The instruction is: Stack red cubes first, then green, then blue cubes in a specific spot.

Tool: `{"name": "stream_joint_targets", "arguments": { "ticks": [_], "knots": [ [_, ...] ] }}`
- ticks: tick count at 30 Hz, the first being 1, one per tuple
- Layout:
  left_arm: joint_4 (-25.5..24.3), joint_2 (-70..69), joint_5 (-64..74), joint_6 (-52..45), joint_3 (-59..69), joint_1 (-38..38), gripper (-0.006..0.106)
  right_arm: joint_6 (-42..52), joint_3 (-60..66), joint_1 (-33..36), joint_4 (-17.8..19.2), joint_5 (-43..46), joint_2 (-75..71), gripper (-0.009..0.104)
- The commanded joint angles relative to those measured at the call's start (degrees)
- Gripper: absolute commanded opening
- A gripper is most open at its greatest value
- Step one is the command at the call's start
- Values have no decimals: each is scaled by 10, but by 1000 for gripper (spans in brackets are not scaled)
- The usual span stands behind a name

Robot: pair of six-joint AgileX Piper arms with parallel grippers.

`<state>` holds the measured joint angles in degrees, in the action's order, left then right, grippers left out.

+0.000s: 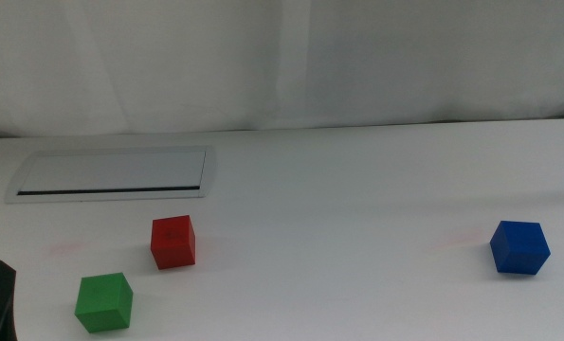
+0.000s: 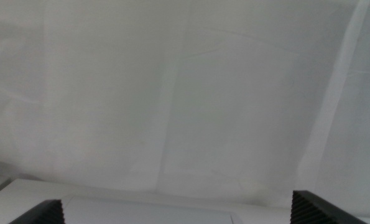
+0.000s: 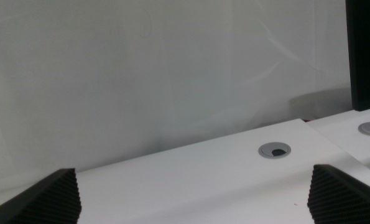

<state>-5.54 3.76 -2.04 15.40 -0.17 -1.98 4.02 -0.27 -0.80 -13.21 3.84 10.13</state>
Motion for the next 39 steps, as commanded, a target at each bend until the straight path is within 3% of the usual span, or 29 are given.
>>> {"name": "stream_joint_targets", "arguments": {
  "ticks": [1,7,15,21,31,39],
  "knots": [
    [4,-2,-13,12,14,0,93,-2,24,-4,1,11,1,103],
    [4,33,77,41,-97,0,93,-10,24,-4,1,12,1,103],
    [6,131,188,1,-277,0,93,-10,24,-4,0,12,1,103],
    [107,289,308,-103,-429,13,91,-10,24,-4,0,12,1,103],
    [120,495,381,-80,-550,67,91,-10,24,-4,0,12,1,103],
    [117,620,366,-57,-561,133,91,15,24,-4,1,9,1,103]
  ]
}}
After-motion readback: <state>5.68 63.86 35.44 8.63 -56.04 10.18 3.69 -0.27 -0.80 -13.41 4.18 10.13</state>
